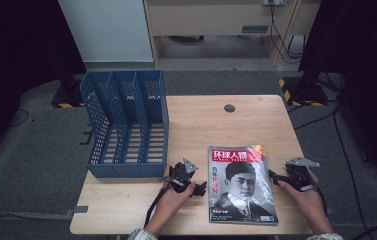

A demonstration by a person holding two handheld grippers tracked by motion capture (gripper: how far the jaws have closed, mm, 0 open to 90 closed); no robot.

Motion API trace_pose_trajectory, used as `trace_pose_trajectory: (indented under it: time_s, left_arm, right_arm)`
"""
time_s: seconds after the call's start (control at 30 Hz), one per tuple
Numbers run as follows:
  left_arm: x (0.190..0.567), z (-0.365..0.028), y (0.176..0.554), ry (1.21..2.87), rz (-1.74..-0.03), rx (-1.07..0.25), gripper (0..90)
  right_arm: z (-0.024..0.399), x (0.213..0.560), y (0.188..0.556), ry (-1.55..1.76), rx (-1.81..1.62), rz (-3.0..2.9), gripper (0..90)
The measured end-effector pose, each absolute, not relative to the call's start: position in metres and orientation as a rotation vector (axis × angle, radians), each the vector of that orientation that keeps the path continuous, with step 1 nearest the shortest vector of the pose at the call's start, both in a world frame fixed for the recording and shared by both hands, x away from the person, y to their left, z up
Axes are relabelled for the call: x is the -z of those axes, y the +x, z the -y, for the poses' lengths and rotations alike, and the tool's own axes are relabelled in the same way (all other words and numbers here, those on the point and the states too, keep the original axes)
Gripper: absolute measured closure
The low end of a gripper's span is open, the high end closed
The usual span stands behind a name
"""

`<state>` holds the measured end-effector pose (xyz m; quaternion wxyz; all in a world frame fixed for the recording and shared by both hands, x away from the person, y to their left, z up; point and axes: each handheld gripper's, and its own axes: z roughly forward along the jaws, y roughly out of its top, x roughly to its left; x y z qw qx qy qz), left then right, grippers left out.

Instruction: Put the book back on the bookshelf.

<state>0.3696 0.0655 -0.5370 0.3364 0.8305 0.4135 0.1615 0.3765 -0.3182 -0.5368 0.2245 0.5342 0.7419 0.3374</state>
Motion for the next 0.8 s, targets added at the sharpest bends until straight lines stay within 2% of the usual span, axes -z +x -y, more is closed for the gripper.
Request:
trace_pose_trajectory:
  time_s: [0.4, 0.53, 0.8]
  left_arm:
    - [0.537, -0.064, 0.37, 2.165, -1.061, -0.417, 0.0]
    - [0.531, -0.064, 0.368, 2.113, -1.078, -0.355, 5.7]
    - [0.519, -0.05, 0.355, 2.105, -1.016, -0.388, 6.5]
  right_arm:
    - [0.316, 0.526, 0.373, 1.464, -0.955, -2.025, 26.6]
    - [0.312, 0.524, 0.373, 1.442, -0.98, -2.043, 29.3]
    - [0.303, 0.52, 0.373, 1.419, -1.052, -2.046, 29.4]
